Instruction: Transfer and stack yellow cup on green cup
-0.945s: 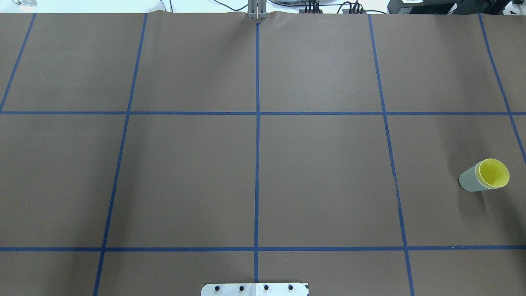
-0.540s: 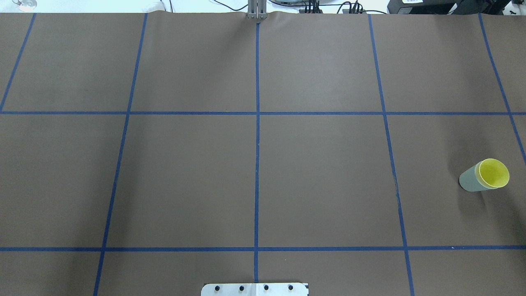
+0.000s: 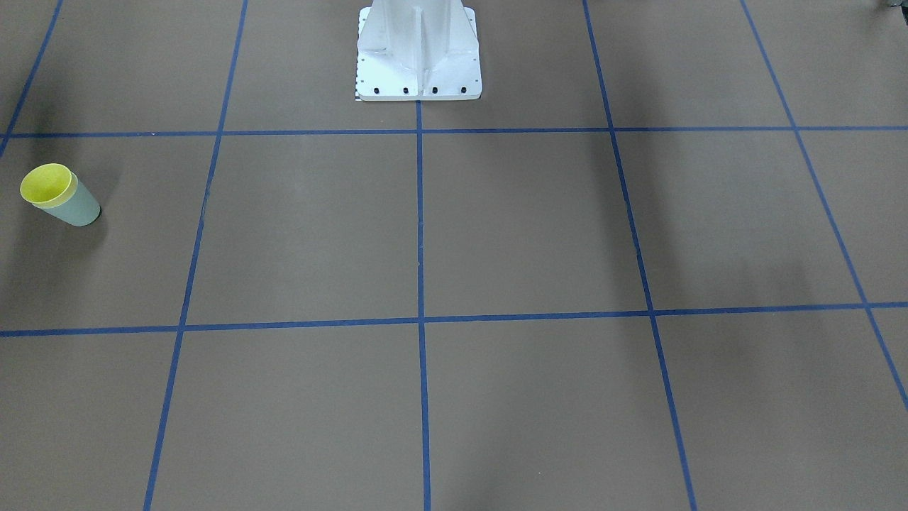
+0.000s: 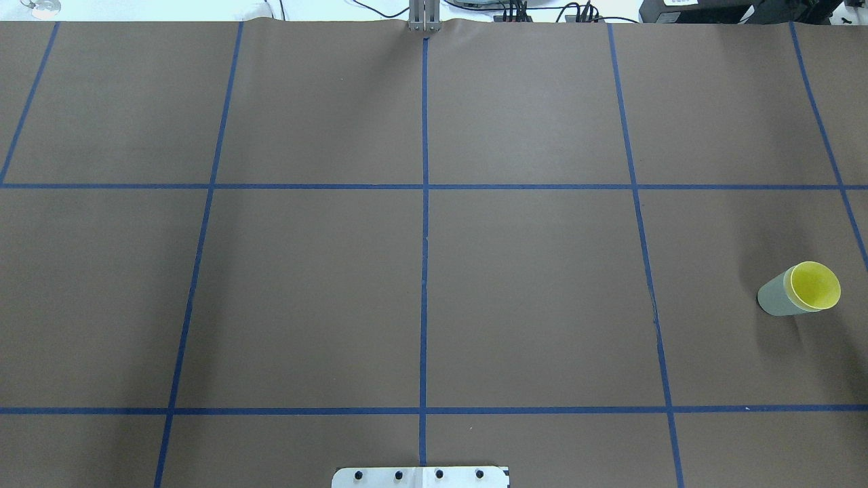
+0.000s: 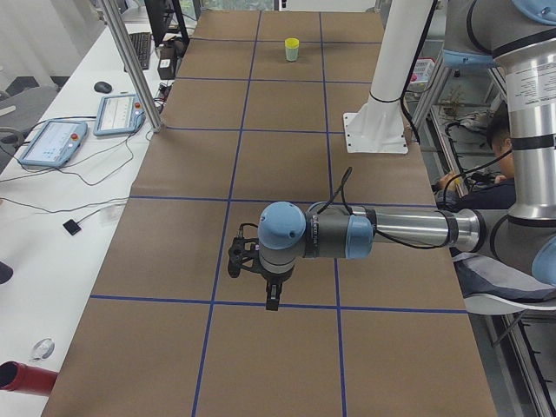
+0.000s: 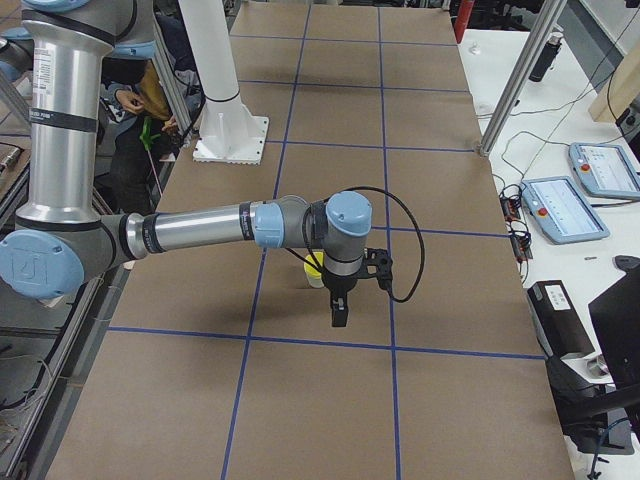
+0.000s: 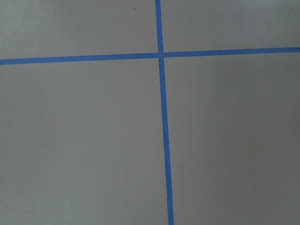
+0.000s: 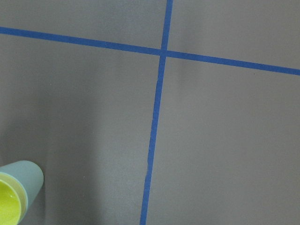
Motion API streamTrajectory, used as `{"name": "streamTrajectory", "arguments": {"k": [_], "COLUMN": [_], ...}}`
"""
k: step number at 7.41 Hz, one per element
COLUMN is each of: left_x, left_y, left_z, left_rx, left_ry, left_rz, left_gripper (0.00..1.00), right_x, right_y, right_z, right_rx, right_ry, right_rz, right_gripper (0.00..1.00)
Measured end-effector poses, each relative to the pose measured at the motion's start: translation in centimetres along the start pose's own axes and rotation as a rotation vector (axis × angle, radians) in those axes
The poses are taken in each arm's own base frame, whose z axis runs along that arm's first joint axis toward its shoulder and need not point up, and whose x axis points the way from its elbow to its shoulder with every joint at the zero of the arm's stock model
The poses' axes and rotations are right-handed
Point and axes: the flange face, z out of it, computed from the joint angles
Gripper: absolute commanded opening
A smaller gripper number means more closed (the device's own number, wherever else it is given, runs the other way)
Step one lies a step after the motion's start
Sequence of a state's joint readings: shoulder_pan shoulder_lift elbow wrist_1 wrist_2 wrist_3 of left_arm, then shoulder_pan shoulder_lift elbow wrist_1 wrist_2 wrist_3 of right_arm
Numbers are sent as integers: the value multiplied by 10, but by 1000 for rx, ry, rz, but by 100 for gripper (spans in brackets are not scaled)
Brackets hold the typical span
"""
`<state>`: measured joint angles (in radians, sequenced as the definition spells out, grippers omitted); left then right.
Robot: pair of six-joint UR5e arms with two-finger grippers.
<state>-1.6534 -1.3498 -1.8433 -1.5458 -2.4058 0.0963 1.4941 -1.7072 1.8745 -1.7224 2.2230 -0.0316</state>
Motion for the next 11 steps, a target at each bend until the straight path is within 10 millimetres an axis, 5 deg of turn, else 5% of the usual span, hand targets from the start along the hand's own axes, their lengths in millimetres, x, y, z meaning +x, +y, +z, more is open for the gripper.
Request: {"name": "streamTrajectory", "arguments": {"k": [11], "left_x": [-9], "left_y": [-6], "left_z": [4], "left_rx": [-17], "left_ry": [-100], "left_rz": [18], "left_gripper": [100], "right_x": [6], "right_y": [0], "right_z": [8], "right_rx": [-11], "right_ry": [1], "right_rz": [2], "right_gripper": [100]}}
